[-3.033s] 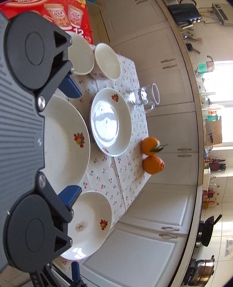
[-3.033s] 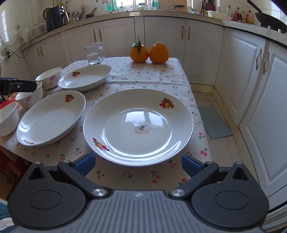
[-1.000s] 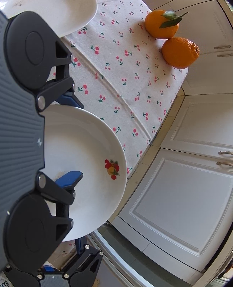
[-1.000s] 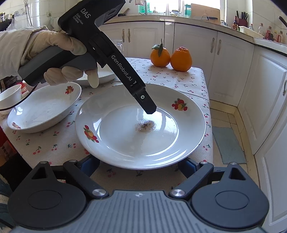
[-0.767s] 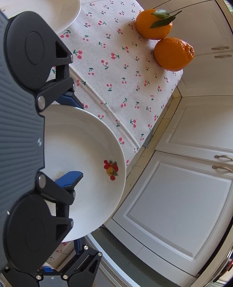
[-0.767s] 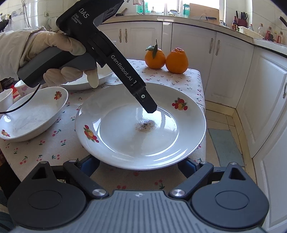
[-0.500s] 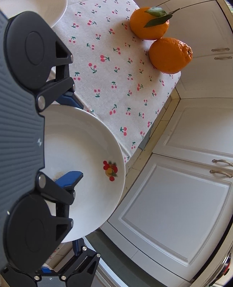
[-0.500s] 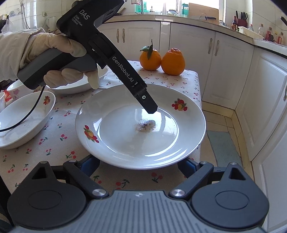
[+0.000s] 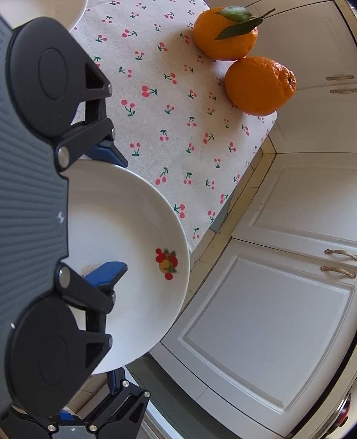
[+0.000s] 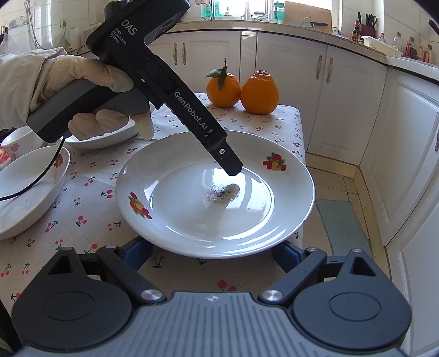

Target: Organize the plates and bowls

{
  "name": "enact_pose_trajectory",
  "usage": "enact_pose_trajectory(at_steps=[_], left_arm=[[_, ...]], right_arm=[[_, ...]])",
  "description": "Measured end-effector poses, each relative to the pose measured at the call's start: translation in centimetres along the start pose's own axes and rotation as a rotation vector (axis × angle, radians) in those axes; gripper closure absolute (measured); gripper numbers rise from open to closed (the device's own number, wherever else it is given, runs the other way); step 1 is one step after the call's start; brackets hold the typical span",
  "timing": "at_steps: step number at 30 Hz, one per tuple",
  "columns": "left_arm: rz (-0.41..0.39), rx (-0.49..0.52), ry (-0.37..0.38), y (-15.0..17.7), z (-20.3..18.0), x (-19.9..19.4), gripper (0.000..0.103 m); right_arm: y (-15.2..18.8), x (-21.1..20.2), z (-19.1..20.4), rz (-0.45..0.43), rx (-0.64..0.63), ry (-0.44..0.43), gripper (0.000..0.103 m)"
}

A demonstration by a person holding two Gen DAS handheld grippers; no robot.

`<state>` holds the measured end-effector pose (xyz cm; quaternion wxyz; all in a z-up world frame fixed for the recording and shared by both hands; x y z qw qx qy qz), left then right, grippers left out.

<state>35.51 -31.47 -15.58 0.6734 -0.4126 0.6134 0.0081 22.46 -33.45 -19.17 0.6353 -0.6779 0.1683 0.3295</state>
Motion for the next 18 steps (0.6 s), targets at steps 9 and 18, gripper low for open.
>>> enact_pose_trajectory(at_steps=[9,18], left_arm=[[-0.020,0.000,0.004,-0.3,0.1,0.2,0.025],[-0.090,0.019,-0.064,0.1,-0.8,-3.4,0.020]], right_arm=[[0.0,0.2,0.0,-0.003,0.016,0.008,0.007],[0.2,-1.2,0.9,0.002,-0.006,0.008,0.000]])
Point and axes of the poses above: each gripper's, at about its wrist camera, not at the fingertips, and x roughly the way its jaws point, z to its left, y to its underside, the point moved 10 cm from there along x, roughly the way its jaws point, and after that the axes turned 2 degrees about x, right-handed, at the moved point
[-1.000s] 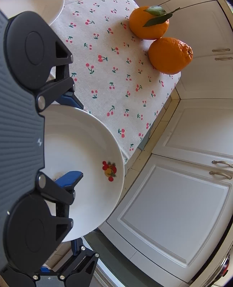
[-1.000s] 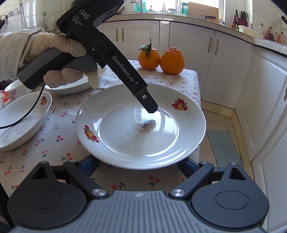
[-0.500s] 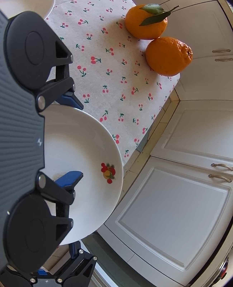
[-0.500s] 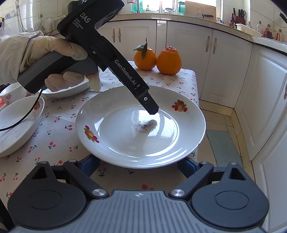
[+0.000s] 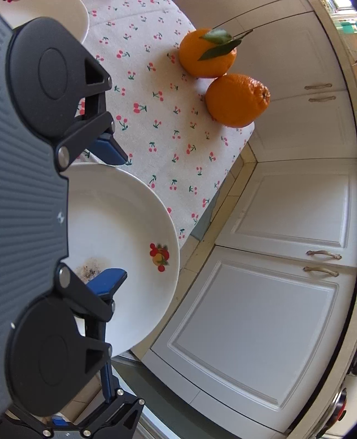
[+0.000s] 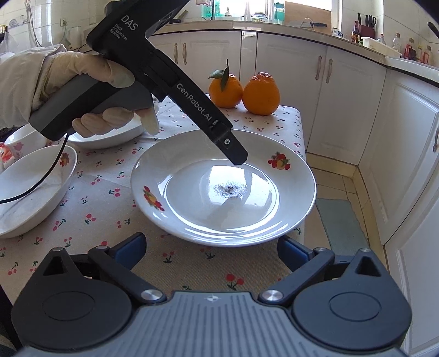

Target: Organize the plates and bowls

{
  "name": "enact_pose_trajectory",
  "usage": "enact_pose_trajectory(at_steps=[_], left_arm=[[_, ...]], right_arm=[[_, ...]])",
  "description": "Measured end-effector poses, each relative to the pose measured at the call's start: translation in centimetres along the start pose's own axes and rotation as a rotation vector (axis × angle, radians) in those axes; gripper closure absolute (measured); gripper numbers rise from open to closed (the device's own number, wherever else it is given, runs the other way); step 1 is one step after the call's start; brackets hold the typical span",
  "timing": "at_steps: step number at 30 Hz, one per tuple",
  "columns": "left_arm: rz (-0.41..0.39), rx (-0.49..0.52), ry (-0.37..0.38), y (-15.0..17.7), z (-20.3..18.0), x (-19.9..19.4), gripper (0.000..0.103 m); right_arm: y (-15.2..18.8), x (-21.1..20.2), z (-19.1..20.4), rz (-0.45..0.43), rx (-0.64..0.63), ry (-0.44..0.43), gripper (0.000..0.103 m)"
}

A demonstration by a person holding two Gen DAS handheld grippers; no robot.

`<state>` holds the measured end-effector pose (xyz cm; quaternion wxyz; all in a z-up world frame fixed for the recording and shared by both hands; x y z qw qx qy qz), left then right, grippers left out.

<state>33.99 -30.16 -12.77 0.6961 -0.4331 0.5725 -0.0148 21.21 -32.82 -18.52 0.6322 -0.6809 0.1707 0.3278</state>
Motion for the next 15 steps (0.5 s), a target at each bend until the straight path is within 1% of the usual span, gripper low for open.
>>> enact_pose_trajectory(at_steps=[2,3,5,7,10,12,13,15], left_arm=[[-0.033,-0.006,-0.004,0.0,-0.4,-1.9,0.015],[-0.057,-0.010,-0.006,0.0,-0.6,-3.1,0.011],[-0.103,-0.024,-0.013,0.0,-1.0,-5.6,0.010],[-0.139,-0.031,-0.038,0.1,-1.3,-8.0,0.009],[-0.211,-0.023,-0.117,0.9,-1.7,-12.2,0.006],[-0.251,-0.003,-0.165,1.9,-2.2,-14.5,0.004],[-0.267,0.004,-0.187,2.8,-2.5,-15.7,0.003],[-0.273,-0.003,-0.214,4.7,-2.9,-17.2,0.003]], right_arm=[[0.1,-0.9,0.6,-0.006,-0.008,0.002,0.000],[0.1,-1.4,0.8,-0.012,-0.007,-0.001,0.000],[-0.1,-2.5,1.5,-0.029,-0.008,-0.007,0.000],[-0.2,-3.6,2.3,-0.049,-0.012,-0.009,0.000],[-0.6,-5.2,3.7,-0.077,-0.023,-0.015,0.000],[-0.8,-6.1,4.7,-0.095,-0.027,-0.022,0.000],[-1.0,-6.6,5.3,-0.107,-0.029,-0.032,0.000],[-1.1,-7.2,6.4,-0.121,-0.035,-0.046,0.000]])
Point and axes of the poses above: each gripper's, at about its wrist camera, not at the fingertips, and x roughly the way its jaws point, z to its left, y to its underside, the point moved 10 cm from there along x, roughly the way its jaws point, and after that the axes turned 2 degrees about x, right-handed, at the moved point
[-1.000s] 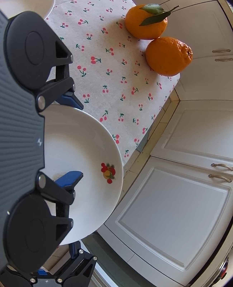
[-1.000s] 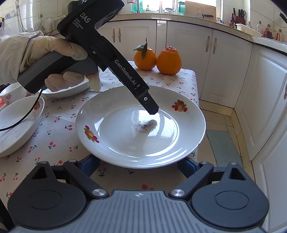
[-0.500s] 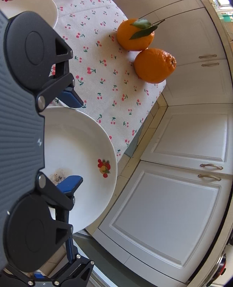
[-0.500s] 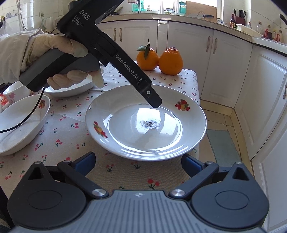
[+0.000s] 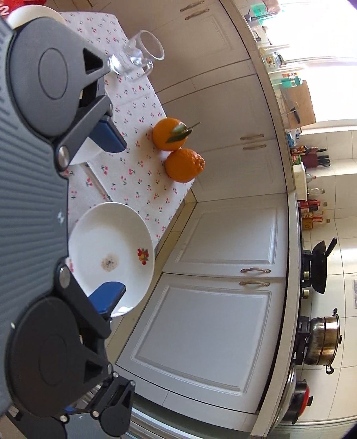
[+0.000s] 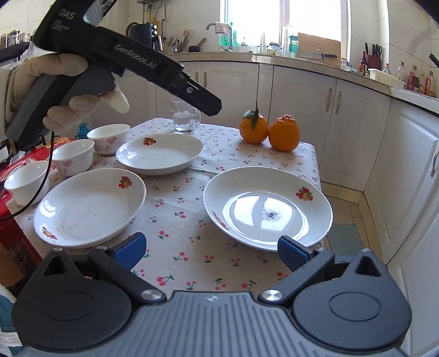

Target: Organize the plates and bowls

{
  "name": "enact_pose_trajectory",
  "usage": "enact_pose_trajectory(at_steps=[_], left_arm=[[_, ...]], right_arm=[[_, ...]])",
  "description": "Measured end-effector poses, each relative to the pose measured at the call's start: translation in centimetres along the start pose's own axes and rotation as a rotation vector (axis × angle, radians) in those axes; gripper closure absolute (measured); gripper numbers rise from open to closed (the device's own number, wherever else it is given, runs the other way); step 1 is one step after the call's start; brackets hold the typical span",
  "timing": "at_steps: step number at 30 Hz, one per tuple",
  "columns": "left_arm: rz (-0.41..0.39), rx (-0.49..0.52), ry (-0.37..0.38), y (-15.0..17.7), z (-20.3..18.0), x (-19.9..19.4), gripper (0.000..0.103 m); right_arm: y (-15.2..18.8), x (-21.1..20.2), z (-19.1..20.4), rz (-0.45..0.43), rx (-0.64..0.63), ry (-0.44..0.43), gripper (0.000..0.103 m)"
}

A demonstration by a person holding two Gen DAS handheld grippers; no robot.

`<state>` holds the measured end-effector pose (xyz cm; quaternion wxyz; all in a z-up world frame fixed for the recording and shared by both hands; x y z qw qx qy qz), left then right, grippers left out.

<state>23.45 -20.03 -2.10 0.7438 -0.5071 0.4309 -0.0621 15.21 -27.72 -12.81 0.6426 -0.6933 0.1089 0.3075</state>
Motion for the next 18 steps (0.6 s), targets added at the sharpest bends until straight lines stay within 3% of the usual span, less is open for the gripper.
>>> enact_pose_trajectory(at_steps=[6,10,18], left_arm=[[-0.010,-0.052,-0.127,6.6,0.4,-5.1,0.003],[0.027,-0.091,-0.217,12.0,0.9,-7.4,0.003],[0.112,-0.197,-0.257,19.9,0.9,-9.1,0.003]], right_arm=[[0.2,-0.6,3.3,-0.002,-0.011,-0.035,0.000],[0.7,-0.4,4.9,0.013,-0.001,-0.070,0.000],[1.0,0.5,6.7,0.036,0.013,-0.122,0.000]])
Point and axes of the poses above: each gripper's, at about its wrist camera, not at the fingertips, and x roughly the way its jaws point, z to its left, y to its underside, the point moved 10 cm from there along x, roughly the way its jaws point, and after that the axes turned 2 degrees about x, right-handed, at the moved point
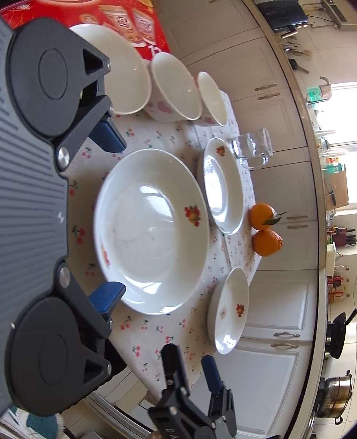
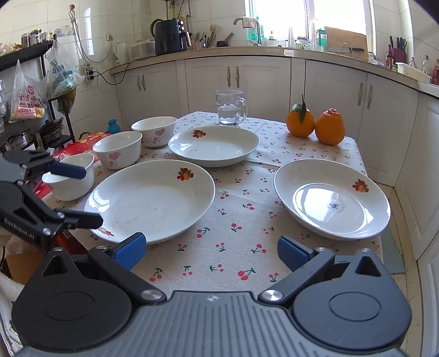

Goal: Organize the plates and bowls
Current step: 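Reach the right gripper to the large white plate and grasp its rim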

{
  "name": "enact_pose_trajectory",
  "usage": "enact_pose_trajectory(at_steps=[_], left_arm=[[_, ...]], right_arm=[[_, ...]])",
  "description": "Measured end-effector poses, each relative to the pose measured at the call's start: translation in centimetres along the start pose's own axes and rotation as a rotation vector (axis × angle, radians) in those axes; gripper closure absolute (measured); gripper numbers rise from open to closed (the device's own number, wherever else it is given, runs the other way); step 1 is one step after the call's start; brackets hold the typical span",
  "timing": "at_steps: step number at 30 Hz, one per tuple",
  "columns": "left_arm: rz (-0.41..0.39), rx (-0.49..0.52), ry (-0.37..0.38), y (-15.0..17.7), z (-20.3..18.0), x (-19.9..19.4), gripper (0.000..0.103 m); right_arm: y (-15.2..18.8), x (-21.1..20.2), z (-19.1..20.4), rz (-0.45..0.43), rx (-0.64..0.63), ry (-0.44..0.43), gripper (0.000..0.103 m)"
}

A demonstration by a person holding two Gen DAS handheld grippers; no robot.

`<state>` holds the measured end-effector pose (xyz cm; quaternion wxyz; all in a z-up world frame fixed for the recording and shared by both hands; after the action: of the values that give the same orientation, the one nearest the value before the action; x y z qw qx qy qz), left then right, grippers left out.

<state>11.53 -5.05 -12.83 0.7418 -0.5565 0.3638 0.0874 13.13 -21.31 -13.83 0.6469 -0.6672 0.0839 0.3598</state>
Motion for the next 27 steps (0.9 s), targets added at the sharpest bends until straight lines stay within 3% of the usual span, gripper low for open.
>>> enact_pose_trajectory(at_steps=[5,12,16,27], left_arm=[[0.038,-0.004,-0.003,2.1,-0.2,1.1,0.003],[0.037,-0.032,0.036,2.1,-0.5,2.7,0.003],[0.043,-0.068,0.062,2.0,-0.3,3.3,0.000],[0.024,-0.077,0.044,2.0,-0.3,3.3,0.000]], right_arm=[[-0.1,0.9,0.3,0.013,0.000,-0.013,0.000],[-0.2,2.3,1.0,0.068,-0.012,-0.049,0.000],[-0.2,3.4,1.6,0.107,-0.009,-0.103,0.000],[-0.1,6.9,2.6,0.232,0.063,-0.273,0.000]])
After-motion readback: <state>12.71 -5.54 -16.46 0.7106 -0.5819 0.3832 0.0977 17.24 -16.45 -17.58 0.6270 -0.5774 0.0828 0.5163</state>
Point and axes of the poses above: each gripper's, at about its wrist camera, not at the fingertips, and x roughly the way its jaws point, z to its left, y to its underside, the point moved 10 cm from there along x, roughly the way its jaws point, and after that the axes turned 2 degrees about x, right-handed, at the moved point
